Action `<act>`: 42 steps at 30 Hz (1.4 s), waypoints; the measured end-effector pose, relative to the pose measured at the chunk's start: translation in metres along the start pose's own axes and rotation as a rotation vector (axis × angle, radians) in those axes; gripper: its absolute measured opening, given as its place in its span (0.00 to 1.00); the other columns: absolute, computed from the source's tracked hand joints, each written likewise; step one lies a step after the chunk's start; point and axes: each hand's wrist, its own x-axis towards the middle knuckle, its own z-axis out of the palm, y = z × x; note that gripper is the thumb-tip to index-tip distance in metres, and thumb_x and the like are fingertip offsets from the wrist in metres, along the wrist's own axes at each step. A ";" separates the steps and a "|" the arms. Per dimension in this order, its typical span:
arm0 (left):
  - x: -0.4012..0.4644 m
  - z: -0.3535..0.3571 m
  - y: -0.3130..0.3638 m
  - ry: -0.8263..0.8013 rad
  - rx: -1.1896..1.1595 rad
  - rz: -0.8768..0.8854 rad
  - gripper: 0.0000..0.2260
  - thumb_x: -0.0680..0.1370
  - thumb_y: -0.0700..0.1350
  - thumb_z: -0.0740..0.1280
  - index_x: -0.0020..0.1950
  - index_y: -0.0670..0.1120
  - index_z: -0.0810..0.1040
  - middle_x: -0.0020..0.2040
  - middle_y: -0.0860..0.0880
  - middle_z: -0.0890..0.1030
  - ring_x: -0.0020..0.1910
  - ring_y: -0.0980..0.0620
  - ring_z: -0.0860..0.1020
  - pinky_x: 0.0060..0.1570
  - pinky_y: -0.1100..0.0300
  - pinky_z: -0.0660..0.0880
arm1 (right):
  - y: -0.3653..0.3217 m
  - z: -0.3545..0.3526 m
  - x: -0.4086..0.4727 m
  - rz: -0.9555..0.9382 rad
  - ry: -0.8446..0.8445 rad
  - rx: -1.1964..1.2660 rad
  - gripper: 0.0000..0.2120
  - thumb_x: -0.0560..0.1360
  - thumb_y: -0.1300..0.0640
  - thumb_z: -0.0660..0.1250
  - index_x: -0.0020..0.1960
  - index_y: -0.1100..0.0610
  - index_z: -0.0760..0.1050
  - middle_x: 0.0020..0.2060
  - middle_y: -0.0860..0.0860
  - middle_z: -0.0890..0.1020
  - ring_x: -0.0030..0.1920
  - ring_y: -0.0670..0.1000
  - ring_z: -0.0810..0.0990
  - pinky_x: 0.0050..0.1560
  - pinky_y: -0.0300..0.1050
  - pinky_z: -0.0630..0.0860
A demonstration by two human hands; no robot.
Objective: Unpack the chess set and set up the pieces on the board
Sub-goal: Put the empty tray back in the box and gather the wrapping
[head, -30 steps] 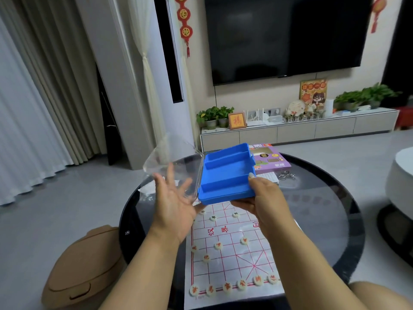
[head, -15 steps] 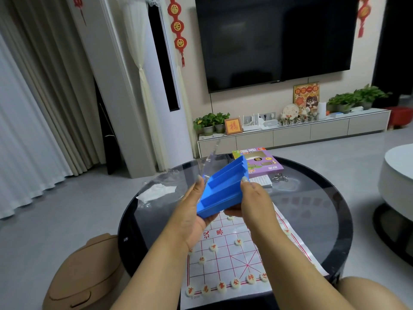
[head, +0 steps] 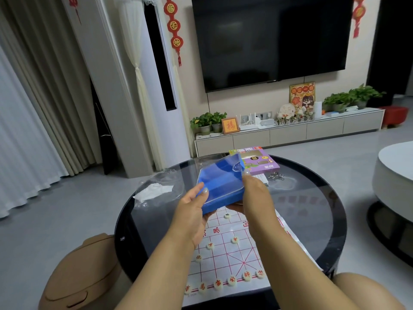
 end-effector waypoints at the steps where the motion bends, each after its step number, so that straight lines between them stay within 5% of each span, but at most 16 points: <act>1: 0.001 0.000 0.000 -0.002 0.016 0.008 0.15 0.79 0.39 0.64 0.66 0.47 0.75 0.63 0.44 0.76 0.54 0.47 0.79 0.42 0.59 0.78 | -0.001 -0.001 0.001 -0.023 -0.003 -0.065 0.04 0.79 0.54 0.60 0.54 0.51 0.69 0.45 0.47 0.77 0.45 0.50 0.79 0.43 0.49 0.82; 10: 0.010 0.005 0.000 -0.005 0.109 0.034 0.26 0.79 0.40 0.65 0.75 0.51 0.60 0.61 0.45 0.75 0.48 0.48 0.80 0.37 0.58 0.77 | -0.002 -0.003 0.024 -0.087 -0.052 -0.385 0.30 0.75 0.59 0.62 0.74 0.42 0.59 0.57 0.47 0.69 0.45 0.50 0.79 0.46 0.56 0.82; 15: 0.020 0.004 -0.001 -0.021 0.208 0.013 0.08 0.81 0.41 0.63 0.59 0.47 0.74 0.52 0.44 0.78 0.46 0.49 0.78 0.37 0.60 0.77 | 0.008 -0.004 0.035 -0.092 -0.035 -0.462 0.29 0.75 0.56 0.62 0.74 0.42 0.61 0.62 0.52 0.71 0.49 0.54 0.79 0.44 0.54 0.82; 21: 0.041 0.005 -0.002 -0.032 0.232 0.013 0.09 0.81 0.42 0.63 0.61 0.46 0.73 0.54 0.43 0.78 0.46 0.50 0.78 0.38 0.59 0.77 | 0.008 -0.002 0.055 -0.118 -0.019 -0.475 0.26 0.75 0.59 0.62 0.72 0.45 0.64 0.65 0.52 0.71 0.42 0.50 0.78 0.32 0.43 0.80; 30: 0.093 0.015 0.003 -0.030 0.115 -0.059 0.12 0.81 0.40 0.62 0.65 0.41 0.71 0.56 0.39 0.78 0.46 0.45 0.79 0.31 0.58 0.79 | 0.012 0.006 0.107 -0.025 -0.103 -0.293 0.24 0.77 0.57 0.64 0.72 0.49 0.65 0.64 0.52 0.71 0.44 0.51 0.79 0.37 0.51 0.83; 33: 0.114 0.018 0.008 0.014 0.066 -0.087 0.09 0.82 0.39 0.60 0.62 0.42 0.70 0.49 0.43 0.77 0.42 0.46 0.79 0.31 0.57 0.80 | 0.010 0.001 0.139 -0.029 -0.112 -0.456 0.17 0.80 0.49 0.57 0.67 0.52 0.69 0.53 0.53 0.75 0.40 0.51 0.78 0.40 0.52 0.81; 37: 0.144 0.014 0.007 0.068 0.045 -0.093 0.13 0.81 0.40 0.62 0.66 0.41 0.69 0.51 0.42 0.77 0.45 0.45 0.79 0.30 0.58 0.80 | 0.020 -0.030 0.200 -0.072 0.078 -0.666 0.17 0.79 0.48 0.57 0.53 0.61 0.76 0.38 0.55 0.79 0.41 0.57 0.79 0.46 0.53 0.76; 42: 0.176 0.006 -0.003 0.091 0.053 -0.105 0.13 0.81 0.41 0.62 0.65 0.42 0.70 0.55 0.41 0.77 0.49 0.45 0.80 0.31 0.58 0.79 | 0.045 -0.074 0.259 0.042 0.208 -1.054 0.11 0.76 0.50 0.62 0.44 0.58 0.72 0.39 0.56 0.76 0.41 0.57 0.73 0.33 0.42 0.64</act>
